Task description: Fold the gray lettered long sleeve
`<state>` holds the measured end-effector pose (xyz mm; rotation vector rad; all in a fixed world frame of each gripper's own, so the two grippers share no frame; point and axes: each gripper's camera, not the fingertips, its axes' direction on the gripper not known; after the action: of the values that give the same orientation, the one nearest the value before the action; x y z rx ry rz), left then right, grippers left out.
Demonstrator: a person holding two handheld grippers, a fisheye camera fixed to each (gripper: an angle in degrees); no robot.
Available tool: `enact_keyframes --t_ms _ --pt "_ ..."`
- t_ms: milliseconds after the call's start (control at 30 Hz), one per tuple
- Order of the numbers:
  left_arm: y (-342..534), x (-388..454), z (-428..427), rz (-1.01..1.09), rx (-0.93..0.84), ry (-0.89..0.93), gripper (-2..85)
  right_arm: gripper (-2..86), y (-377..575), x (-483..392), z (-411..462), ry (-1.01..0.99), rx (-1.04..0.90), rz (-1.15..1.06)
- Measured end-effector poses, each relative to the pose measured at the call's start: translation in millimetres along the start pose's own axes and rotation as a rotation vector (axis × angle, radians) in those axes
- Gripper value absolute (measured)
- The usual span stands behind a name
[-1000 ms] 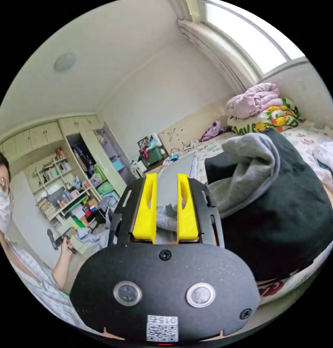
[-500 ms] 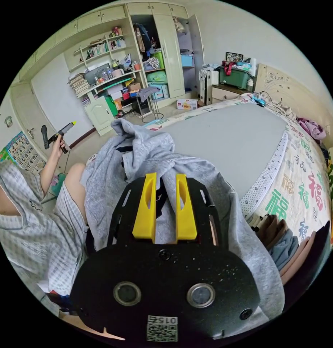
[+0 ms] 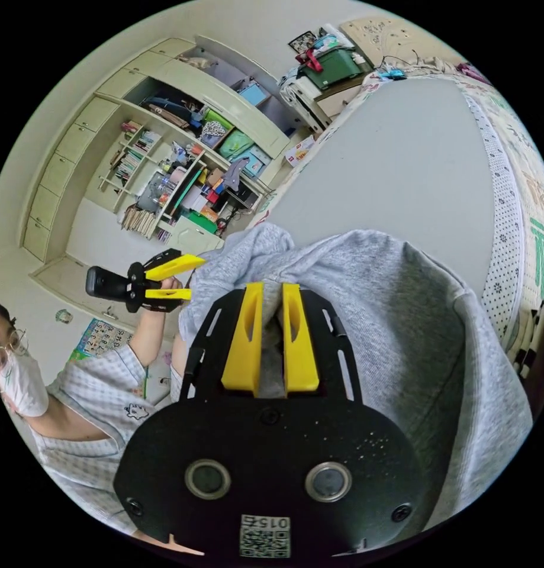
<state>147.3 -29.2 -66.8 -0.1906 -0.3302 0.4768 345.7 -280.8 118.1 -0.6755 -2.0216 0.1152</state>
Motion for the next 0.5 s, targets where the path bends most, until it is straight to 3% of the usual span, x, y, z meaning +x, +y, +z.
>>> enact_keyframes --t_ms 100,300,400,500 --pt "-8 -25 14 -0.029 -0.027 0.071 3.4 0.7 2 3 -11 -0.052 0.034 0.039" --pt "-16 -130 -13 -0.354 0.165 -0.046 0.7 0.0 -9 -14 -86 -0.013 0.358 0.023" --pt "-14 -199 14 -0.576 0.149 0.005 0.5 2.7 -43 -45 -62 0.104 0.208 -0.199" --pt "5 -263 68 -0.86 0.079 0.138 0.8 12.1 -54 -59 -18 0.219 0.056 -0.303"
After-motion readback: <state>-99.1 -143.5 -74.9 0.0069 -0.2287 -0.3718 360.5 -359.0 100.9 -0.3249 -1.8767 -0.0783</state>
